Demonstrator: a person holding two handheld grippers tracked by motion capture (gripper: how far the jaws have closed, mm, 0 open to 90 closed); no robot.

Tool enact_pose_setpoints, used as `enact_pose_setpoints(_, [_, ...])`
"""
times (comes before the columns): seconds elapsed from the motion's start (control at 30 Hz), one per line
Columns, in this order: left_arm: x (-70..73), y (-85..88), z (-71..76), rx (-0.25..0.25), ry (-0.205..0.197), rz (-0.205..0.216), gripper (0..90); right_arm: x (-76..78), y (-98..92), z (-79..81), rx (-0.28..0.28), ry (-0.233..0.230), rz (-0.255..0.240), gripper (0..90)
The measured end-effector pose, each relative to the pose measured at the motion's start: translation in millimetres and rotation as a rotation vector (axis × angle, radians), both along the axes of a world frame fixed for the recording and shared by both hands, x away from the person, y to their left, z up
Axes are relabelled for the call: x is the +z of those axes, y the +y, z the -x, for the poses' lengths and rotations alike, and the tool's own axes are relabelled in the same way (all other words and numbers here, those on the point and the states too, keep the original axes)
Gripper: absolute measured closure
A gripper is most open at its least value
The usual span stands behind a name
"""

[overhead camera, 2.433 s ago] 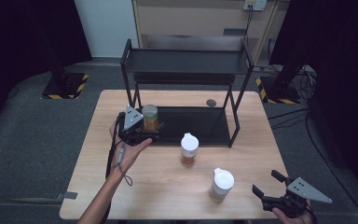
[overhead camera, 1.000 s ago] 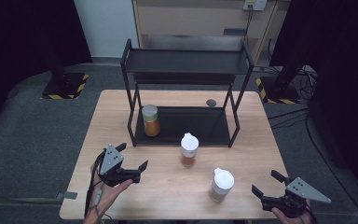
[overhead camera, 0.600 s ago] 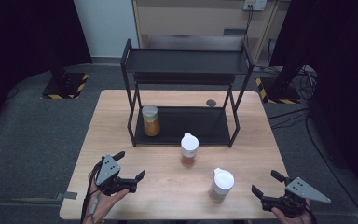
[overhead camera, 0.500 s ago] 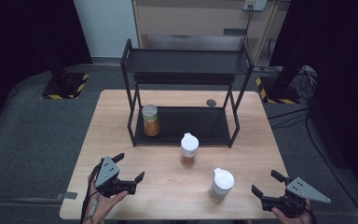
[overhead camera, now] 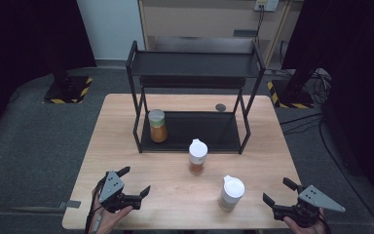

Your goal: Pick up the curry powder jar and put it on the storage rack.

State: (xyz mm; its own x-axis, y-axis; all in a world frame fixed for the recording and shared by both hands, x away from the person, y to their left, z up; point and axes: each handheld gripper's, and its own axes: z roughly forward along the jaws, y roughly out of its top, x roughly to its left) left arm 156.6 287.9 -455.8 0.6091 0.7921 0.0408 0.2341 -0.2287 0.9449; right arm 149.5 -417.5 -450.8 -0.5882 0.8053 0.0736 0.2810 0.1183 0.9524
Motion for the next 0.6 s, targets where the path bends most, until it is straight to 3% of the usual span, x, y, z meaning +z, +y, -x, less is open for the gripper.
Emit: enact_pose_setpoints(0.6, [-12.7, 15.6, -1.3, 0.001, 0.012, 0.031, 2.2, 0.2, 0.5, -0.8, 0.009, 0.0, 0.005, 4.9])
